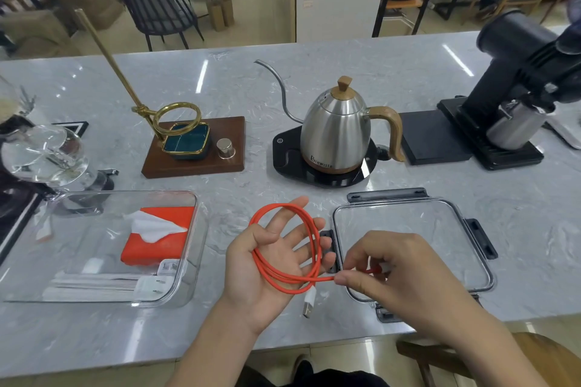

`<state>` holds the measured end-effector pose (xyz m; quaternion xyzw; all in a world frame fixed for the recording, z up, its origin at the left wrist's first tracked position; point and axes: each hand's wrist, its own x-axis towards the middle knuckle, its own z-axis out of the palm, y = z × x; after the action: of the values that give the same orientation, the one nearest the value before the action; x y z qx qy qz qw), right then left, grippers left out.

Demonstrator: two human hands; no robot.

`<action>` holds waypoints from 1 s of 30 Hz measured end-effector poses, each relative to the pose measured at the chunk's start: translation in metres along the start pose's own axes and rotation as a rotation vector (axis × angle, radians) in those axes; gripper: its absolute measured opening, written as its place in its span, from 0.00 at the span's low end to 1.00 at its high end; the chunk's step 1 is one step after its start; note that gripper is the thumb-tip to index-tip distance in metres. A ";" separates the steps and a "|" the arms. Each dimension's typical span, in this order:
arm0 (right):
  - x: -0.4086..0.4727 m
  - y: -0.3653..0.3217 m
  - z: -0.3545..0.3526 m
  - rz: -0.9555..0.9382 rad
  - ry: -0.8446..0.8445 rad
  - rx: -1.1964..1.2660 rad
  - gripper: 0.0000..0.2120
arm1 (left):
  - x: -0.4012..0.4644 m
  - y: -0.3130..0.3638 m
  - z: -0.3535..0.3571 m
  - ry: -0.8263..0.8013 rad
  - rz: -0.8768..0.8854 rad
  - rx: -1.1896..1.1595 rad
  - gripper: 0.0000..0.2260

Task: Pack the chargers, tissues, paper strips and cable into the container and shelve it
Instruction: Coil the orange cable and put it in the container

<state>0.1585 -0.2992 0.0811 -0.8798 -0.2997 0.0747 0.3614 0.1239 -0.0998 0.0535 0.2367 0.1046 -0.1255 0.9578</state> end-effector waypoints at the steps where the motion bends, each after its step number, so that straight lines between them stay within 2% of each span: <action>1: 0.000 0.001 -0.001 0.008 0.004 0.008 0.14 | 0.000 0.001 0.000 -0.003 0.006 -0.011 0.27; 9: -0.003 0.009 -0.003 0.040 0.017 0.012 0.14 | -0.001 0.003 0.000 0.032 0.027 0.020 0.27; 13: -0.003 0.007 -0.003 0.023 -0.003 0.042 0.04 | -0.001 0.002 0.000 0.034 0.023 0.040 0.28; 18: -0.002 0.011 -0.007 0.033 0.088 0.284 0.16 | -0.002 0.003 0.001 0.029 0.017 0.037 0.28; 23: 0.001 0.011 -0.004 0.114 0.185 0.628 0.18 | -0.003 0.001 0.003 0.025 -0.018 0.047 0.27; 30: 0.006 0.005 0.008 0.130 0.238 0.724 0.19 | -0.003 0.000 0.001 -0.001 -0.081 0.114 0.26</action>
<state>0.1628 -0.2938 0.0722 -0.7148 -0.1536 0.0956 0.6755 0.1215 -0.1000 0.0554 0.2865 0.1066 -0.1702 0.9368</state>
